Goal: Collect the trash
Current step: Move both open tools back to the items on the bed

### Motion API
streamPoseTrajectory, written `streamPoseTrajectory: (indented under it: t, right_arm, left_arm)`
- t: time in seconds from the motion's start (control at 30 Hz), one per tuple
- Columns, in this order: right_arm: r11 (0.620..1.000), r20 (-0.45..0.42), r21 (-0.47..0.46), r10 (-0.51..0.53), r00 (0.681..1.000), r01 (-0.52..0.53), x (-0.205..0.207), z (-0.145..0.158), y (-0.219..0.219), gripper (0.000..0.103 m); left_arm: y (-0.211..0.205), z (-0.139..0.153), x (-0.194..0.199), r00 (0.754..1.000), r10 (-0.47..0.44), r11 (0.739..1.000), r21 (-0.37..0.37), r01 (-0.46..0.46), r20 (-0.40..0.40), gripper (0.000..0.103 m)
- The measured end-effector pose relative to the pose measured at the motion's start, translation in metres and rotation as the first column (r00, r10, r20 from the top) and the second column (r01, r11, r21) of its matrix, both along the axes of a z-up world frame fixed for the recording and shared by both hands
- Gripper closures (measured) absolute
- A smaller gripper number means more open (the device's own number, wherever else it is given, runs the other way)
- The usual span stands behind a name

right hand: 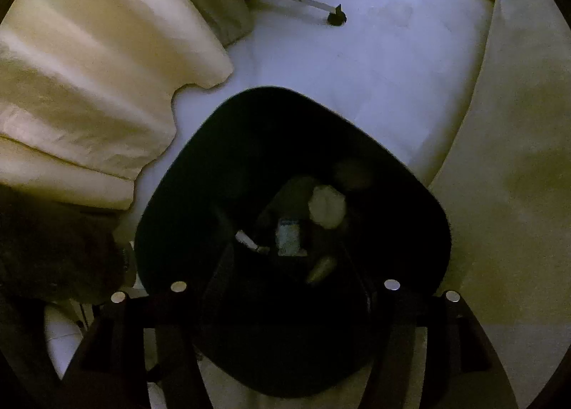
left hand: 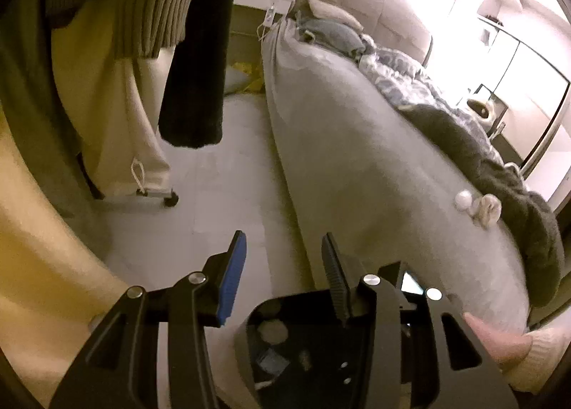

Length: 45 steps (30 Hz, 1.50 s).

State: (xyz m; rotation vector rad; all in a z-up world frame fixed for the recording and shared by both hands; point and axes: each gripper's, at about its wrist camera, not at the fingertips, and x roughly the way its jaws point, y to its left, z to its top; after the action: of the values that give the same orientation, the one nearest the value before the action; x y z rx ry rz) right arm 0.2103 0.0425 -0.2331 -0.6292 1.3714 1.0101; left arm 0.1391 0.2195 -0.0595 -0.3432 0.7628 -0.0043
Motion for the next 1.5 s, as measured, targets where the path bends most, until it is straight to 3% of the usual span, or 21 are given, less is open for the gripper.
streamPoseTrajectory:
  t: [0.37,0.5,0.9,1.23,1.5]
  right_arm:
    - [0.991,0.048,0.127,-0.048,0.998,0.041,0.017,0.043,-0.012,0.038]
    - [0.980,0.080,0.192,-0.072,0.994,0.055,0.022,0.063,-0.021,0.031]
    - [0.929,0.160,0.347,-0.193,0.968,0.128,0.044,0.118,-0.065,0.026]
    - [0.884,0.235,0.425,-0.314,0.920,0.194,0.070,0.153,-0.118,0.025]
    - [0.846,0.316,0.470,-0.428,0.847,0.253,0.094,0.180,-0.171,0.023]
  left_arm:
    - [-0.018,0.034,0.014,0.996,0.016,0.999,0.040,-0.020,0.083,0.052]
    - [-0.028,0.039,0.021,0.995,0.012,0.999,0.037,-0.016,0.096,0.047]
    - [-0.070,0.060,0.044,0.987,-0.024,0.997,0.082,0.011,0.160,0.030]
    - [-0.110,0.072,0.069,0.979,-0.092,0.993,0.094,0.076,0.182,0.021]
    - [-0.141,0.071,0.089,0.973,-0.143,0.988,0.091,0.129,0.180,0.019]
